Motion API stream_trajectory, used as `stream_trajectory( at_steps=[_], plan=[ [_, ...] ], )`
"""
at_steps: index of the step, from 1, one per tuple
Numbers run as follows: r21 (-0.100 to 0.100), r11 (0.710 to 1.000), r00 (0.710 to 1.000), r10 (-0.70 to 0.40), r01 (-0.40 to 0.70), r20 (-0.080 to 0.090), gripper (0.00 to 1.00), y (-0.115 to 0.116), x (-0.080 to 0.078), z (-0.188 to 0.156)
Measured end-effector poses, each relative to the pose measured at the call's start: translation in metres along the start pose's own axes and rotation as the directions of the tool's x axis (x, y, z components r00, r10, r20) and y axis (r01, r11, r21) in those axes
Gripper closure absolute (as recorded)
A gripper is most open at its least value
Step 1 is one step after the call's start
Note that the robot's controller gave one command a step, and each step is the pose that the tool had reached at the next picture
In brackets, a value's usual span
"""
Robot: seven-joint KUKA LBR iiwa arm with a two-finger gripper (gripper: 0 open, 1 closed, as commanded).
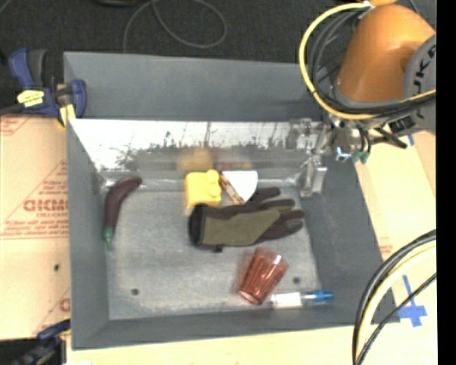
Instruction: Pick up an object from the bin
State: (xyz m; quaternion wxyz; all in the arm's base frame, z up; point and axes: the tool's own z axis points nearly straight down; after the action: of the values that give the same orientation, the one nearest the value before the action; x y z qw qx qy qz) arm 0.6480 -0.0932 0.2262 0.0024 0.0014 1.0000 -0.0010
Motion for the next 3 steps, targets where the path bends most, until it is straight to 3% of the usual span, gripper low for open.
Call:
stream_trajectory(
  at_steps=[1, 2, 3],
  plan=[
    [0.001, 0.998, 0.998, -0.059, 0.059, 0.005, 0.00, -0.003, 0.012, 0.041],
    [0.001, 0.977, 0.977, -0.213, 0.213, 0.002, 0.00, 0.010, 0.034, 0.137],
    [0.002, 0.977, 0.977, -0.214, 0.214, 0.004, 1.00, 0.010, 0.034, 0.135]
  ],
)
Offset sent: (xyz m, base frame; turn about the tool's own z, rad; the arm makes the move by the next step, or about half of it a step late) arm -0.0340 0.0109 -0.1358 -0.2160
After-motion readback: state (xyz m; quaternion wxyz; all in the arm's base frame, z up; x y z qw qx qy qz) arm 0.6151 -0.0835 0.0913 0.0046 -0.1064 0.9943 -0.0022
